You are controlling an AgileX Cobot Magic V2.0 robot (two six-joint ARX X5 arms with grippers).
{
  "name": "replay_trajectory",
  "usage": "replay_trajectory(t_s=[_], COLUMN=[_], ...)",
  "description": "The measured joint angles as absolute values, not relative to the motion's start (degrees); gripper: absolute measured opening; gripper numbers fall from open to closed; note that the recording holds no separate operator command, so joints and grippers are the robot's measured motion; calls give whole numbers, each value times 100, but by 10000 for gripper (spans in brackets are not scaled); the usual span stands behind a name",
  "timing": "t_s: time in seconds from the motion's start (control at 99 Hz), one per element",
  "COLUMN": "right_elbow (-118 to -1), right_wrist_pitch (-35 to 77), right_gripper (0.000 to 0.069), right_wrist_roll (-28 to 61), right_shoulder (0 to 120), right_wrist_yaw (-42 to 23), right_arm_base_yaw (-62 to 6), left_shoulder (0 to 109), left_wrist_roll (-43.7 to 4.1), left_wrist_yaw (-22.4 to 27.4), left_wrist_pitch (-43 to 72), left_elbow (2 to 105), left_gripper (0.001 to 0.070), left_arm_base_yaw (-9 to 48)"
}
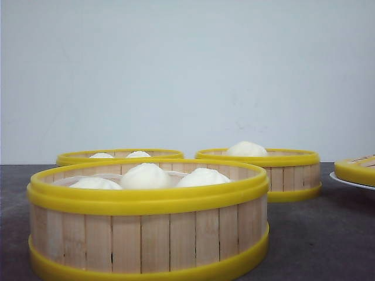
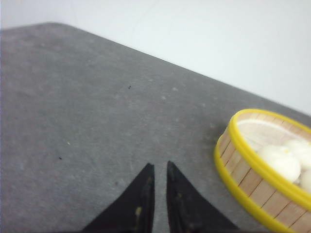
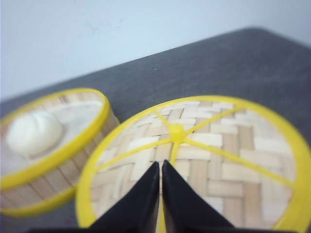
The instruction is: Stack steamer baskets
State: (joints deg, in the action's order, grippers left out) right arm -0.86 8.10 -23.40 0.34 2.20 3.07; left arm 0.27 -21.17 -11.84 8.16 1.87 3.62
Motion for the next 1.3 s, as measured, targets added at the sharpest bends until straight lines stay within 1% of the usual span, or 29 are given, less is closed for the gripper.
replay_trajectory(t_s=[0.111,0.162,0.263,0.344,0.384,0.495,0.626,0.717,0.798,0.899,1.021,1.071,1.122,1.162,1.192,1.223,1.263,1.303], right_elbow=[-86,-86,-86,-93,-117,-451,-1264,-1968,-2689,-3717,-4803,-5089,-5264,-5325,-5341,-5343,-5343,-5343], right_wrist_pitch=[698,646,644,659,668,718,683,701,921,1542,2276,2462,2611,2679,2707,2720,2720,2714], right_gripper=[5,5,5,5,5,5,5,5,5,5,5,7,39,106,173,245,314,355], right_wrist_roll=[-2788,-2945,-3295,-3632,-3780,-4095,-4156,-3918,-3498,-2751,-1855,-1610,-1439,-1341,-1295,-1267,-1236,-1223], right_shoulder=[34,34,34,34,36,137,668,1323,1931,2685,3483,3719,3892,3988,4038,4080,4119,4152], right_wrist_yaw=[392,482,655,755,757,751,635,622,624,624,624,635,642,646,652,687,764,819], right_arm_base_yaw=[307,307,307,307,307,307,307,307,307,307,272,209,117,56,14,-32,-86,-143], left_shoulder=[27,27,27,27,34,132,528,1050,1608,2255,2941,3164,3356,3485,3564,3660,3776,3887], left_wrist_roll=[-2283,-2434,-2797,-2950,-3028,-3179,-3227,-3197,-3055,-2766,-2344,-2226,-2143,-2064,-2014,-1962,-1898,-1861], left_wrist_yaw=[-1181,-1140,-840,-613,-580,-567,-569,-556,-370,-126,-115,-117,-115,-104,-78,-32,3,14], left_wrist_pitch=[816,816,816,838,891,904,784,821,1020,1439,1957,2082,2169,2158,2165,2163,2150,2141], left_elbow=[187,187,191,215,290,760,1577,2117,2670,3413,4182,4377,4493,4512,4515,4512,4512,4512], left_gripper=[16,16,16,16,16,16,16,16,16,16,20,56,141,229,292,340,379,400], left_arm_base_yaw=[362,362,362,362,362,362,362,362,362,362,366,364,364,366,366,366,366,366])
